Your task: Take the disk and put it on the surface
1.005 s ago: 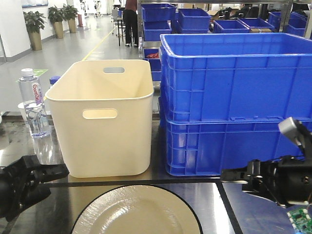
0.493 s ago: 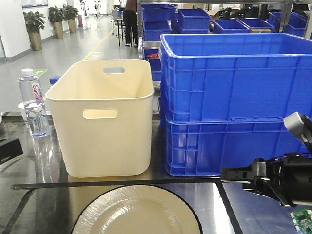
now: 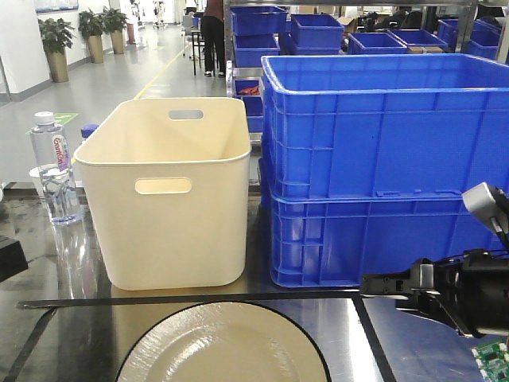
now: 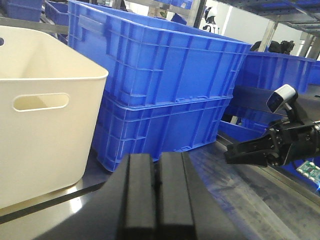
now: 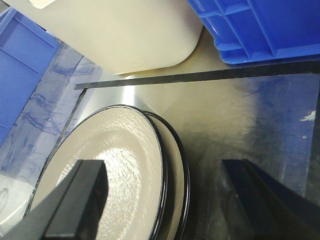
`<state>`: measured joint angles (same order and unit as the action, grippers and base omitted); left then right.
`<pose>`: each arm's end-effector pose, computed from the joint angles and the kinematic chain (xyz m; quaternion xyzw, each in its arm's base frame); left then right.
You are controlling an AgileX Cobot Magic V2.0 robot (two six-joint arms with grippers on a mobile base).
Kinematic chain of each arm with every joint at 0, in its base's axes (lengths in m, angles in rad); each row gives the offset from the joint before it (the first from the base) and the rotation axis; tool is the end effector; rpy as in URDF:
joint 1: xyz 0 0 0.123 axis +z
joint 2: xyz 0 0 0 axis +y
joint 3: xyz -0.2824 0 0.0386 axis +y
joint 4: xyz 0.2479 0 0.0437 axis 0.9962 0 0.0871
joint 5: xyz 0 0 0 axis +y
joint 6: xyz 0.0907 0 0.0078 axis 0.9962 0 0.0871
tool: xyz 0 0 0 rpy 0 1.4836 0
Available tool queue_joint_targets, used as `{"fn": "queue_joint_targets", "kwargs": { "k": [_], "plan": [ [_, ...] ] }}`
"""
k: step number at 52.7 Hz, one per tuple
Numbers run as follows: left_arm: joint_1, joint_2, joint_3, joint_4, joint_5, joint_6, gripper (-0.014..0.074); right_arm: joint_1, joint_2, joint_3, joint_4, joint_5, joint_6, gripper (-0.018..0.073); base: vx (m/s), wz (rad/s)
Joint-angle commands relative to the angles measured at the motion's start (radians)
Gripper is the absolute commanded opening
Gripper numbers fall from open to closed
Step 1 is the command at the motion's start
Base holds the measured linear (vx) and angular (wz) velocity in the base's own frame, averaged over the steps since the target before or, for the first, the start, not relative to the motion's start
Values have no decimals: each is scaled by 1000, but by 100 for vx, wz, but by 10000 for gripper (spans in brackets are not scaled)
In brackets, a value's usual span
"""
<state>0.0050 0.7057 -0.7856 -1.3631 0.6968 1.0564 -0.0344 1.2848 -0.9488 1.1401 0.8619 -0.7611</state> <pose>0.1248 -0.0566 0.3986 0.1495 0.6922 -0.3143 0.6323 0.2581 0.0540 0.3218 -0.0589 0.8546 0.3672 0.3625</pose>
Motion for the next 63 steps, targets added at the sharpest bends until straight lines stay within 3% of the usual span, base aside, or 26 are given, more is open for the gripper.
{"fn": "queue_joint_targets", "kwargs": {
  "k": [1, 7, 14, 19, 27, 34, 41, 44, 52, 63],
  "plan": [
    [3, -4, -29, -53, -28, 2, -8, -6, -28, -29, 53, -2, -11, 522, 0, 0],
    [3, -7, -29, -3, -36, -1, -8, -6, -28, -29, 53, -2, -11, 522, 0, 0],
    [3, -69, -5, 181, -68, -108, -8, -6, -28, -29, 53, -2, -11, 522, 0, 0],
    [3, -155, 44, 411, -128, -260, -8, -6, -28, -29, 53, -2, -11, 522, 0, 0],
    [3, -309, 200, 782, -276, -639, -8, -6, -28, -29, 53, -2, -11, 522, 0, 0],
    [3, -480, 397, 1086, -443, -906, -8, -6, -28, -29, 53, -3, -11, 522, 0, 0],
    [3, -662, 597, 1283, -532, -1056, -8, -6, -28, -29, 53, -3, -11, 522, 0, 0],
    [3, -738, 673, 1330, -547, -1099, -8, -6, -28, -29, 53, -3, -11, 522, 0, 0],
    [4, -719, 804, 1384, -650, -1106, -8, -6, -30, -29, 56, -7, -11, 522, 0, 1],
    [4, -722, 794, 1385, -629, -1106, -8, -6, -30, -29, 68, -7, -11, 522, 0, 0]
  ]
}}
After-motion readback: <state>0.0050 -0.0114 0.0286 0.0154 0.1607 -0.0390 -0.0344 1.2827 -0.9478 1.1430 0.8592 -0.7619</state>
